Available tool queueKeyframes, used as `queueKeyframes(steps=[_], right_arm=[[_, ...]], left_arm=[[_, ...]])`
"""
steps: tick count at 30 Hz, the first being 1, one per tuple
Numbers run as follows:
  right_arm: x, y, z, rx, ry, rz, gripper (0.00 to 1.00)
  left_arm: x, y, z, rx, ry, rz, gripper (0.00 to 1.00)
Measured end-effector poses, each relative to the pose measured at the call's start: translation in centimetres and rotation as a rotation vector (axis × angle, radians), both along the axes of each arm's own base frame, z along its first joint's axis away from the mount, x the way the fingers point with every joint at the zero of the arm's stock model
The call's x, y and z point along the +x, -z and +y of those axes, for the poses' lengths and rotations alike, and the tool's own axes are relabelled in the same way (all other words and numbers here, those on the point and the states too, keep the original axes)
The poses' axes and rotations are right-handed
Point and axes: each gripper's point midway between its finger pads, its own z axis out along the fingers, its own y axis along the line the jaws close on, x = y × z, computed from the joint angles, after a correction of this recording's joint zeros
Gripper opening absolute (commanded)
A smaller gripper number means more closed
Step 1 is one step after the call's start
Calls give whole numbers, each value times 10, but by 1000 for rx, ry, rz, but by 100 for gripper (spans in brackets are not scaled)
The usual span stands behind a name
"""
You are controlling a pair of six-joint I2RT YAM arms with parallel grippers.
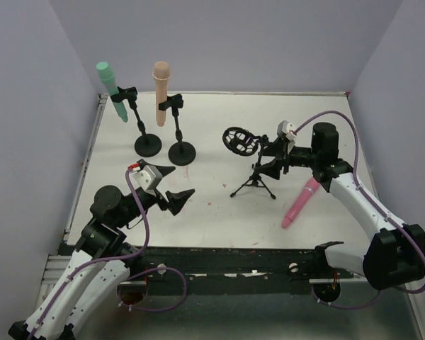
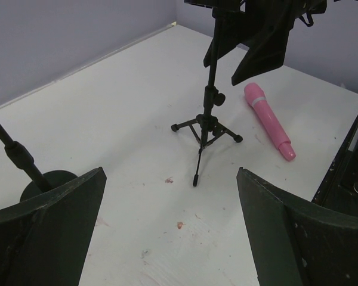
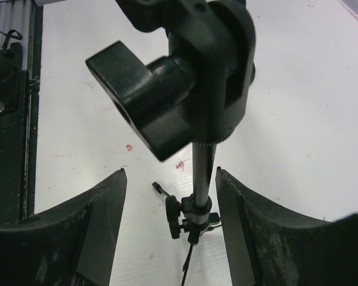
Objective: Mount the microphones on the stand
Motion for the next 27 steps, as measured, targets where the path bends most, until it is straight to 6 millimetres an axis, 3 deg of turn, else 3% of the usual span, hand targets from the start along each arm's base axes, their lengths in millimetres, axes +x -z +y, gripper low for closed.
queueKeyframes(steps=[6,10,15,19,21,27], right_arm=[[7,-8,-31,-62,123,31,82],[17,-18,-58,-144,286,67,99],[23,-12,-105,-220,640,182,100],[27,13,-164,-225,1034,323,100],[26,29,-185,-209,1161,409,100],[22,91,-210,-174,1327,706,95]], left_arm=[[-1,-1,-1,-9,8,2,99],[-3,-3,0,-13,6,-5,99],[-3,-2,1,-9,-1,2,99],[-3,2,2,-4,-2,16,99],[-3,1,2,-6,-2,17,99],[-5,-3,2,-13,-1,9,99]])
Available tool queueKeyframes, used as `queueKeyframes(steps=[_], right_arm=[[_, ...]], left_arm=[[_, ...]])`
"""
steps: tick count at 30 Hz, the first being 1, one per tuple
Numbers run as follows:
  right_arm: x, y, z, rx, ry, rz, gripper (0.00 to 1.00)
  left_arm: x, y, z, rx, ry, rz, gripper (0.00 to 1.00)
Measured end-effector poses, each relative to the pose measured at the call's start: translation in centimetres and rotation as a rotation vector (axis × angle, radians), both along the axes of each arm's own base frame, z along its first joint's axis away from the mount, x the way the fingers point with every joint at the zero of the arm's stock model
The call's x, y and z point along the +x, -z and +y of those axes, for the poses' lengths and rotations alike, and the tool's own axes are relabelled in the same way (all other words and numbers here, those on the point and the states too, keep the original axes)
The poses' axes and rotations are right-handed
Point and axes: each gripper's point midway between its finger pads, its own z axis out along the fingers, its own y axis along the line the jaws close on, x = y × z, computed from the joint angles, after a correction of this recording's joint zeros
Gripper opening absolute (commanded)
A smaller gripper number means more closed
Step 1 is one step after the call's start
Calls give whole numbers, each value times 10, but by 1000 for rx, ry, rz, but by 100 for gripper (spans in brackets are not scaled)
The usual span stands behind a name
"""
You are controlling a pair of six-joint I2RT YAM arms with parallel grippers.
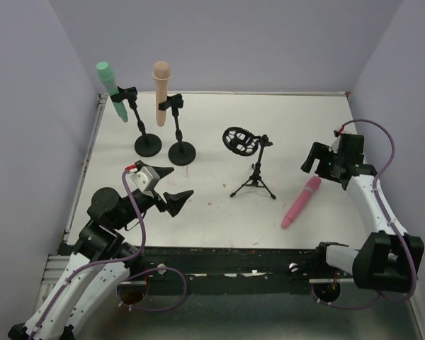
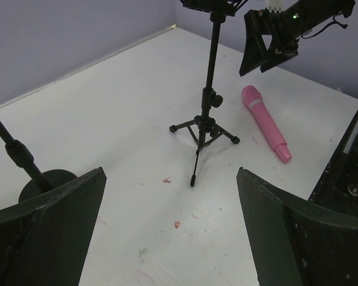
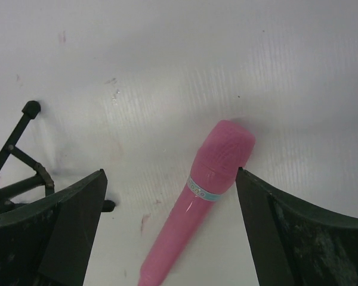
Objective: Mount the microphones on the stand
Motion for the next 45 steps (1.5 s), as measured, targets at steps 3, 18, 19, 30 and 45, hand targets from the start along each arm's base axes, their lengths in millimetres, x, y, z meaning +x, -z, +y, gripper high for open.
queueKeyframes(steps=[3,18,19,30,45], right_arm=[[0,22,-5,57,75,76,91],[-9,80,-10,166,230,213,84],[-10,86,-9,169,234,233,83],[-8,104,-9,180,249,285,63],[10,53,-1,185,132,64,36]], left_arm=[[-2,-2,1,-4,0,-7,99],[-2,-2,1,-5,0,-8,99],[-2,-2,1,-4,0,-8,99],[-1,0,1,-1,0,-2,99],[-10,-1,-7,-6,66,3,99]])
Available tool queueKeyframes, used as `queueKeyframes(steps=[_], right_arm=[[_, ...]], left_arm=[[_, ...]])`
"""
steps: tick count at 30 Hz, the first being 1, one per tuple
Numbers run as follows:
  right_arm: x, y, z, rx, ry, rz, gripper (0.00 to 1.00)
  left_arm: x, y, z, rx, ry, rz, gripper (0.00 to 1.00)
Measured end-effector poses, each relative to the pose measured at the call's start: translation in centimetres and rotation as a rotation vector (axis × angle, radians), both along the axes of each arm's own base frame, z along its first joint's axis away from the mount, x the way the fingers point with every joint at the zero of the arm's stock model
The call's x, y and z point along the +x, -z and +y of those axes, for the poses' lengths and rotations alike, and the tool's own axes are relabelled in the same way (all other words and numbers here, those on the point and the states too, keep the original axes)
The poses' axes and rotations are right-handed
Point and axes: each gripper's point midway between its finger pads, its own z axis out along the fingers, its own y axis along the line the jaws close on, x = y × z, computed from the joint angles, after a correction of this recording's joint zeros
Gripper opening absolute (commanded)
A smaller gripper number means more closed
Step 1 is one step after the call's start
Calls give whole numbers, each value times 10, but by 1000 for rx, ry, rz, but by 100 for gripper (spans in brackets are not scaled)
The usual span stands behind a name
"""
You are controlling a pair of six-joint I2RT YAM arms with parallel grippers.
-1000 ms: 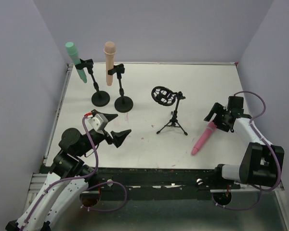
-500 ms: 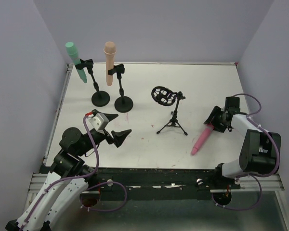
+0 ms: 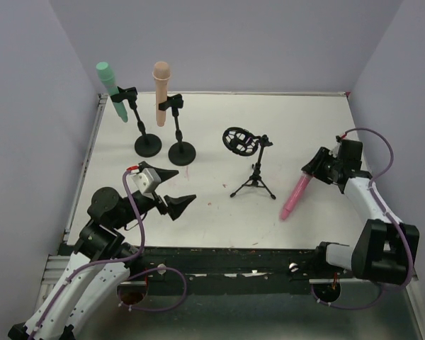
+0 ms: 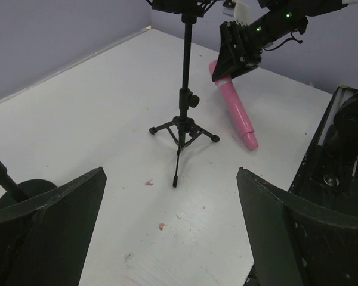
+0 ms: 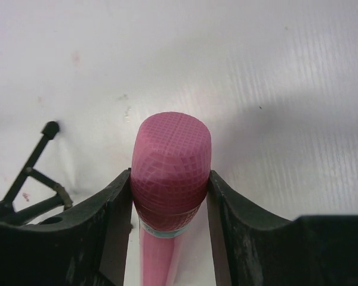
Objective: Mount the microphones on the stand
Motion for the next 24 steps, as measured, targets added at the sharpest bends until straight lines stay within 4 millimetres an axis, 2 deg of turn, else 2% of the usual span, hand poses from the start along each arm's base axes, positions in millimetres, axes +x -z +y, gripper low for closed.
queueKeyframes(steps=[5,10,16,20,24], right_arm=[[9,-51,8,-25,-94,-198,33],[23,-114,14,-65,-178,-363,31],[36,-221,22,-119,-281,-578,30],[30,-299,35,-138,-360,-727,29],[20,-366,50,-134,-438,-856,29]], left_arm=[[-11,-9,-12,-44,91,6,99],[-16,-18,-22,-92,156,28,99],[-20,-29,-29,-154,201,60,99],[-21,-40,-34,-177,232,88,99],[-21,-60,-39,-198,256,89,99]])
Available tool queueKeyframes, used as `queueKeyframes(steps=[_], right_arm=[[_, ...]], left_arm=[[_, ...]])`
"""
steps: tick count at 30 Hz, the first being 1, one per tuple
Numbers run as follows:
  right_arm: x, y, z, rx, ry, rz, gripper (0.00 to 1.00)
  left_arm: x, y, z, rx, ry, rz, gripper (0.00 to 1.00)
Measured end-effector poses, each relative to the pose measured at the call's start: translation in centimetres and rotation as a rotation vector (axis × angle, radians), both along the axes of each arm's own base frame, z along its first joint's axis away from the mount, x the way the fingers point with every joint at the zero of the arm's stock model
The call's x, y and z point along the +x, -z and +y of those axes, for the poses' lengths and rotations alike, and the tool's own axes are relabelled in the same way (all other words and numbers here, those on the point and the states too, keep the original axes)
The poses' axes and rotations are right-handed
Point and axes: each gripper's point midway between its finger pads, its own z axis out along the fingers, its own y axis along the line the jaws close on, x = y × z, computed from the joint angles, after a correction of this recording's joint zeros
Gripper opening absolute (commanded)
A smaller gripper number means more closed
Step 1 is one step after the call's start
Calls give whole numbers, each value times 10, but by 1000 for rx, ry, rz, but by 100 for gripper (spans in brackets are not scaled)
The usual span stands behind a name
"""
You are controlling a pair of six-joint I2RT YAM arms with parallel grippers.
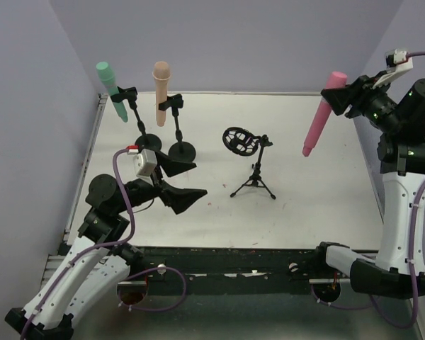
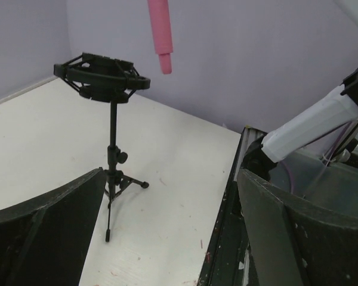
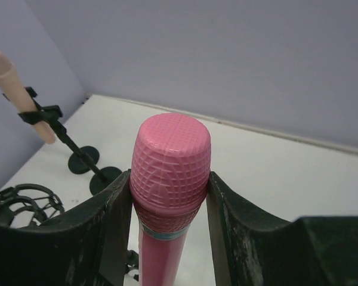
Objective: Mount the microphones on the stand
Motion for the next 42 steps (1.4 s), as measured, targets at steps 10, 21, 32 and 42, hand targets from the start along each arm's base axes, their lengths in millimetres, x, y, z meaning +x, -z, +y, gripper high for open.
queueKeyframes(steps=[10,21,32,42], right_arm=[[-17,-66,35,49,-218,-85,29],[-46,-72,60,128,-371,-31,29],[-84,-97,75,161,-473,-60,29],[-90,-99,78,171,-499,-57,29]], left_arm=[[11,-85,-33,-83,90,27,99],[43,-182,-129,-83,184,70,99],[89,-152,-221,24,171,215,94],[79,-146,-243,25,193,224,82]])
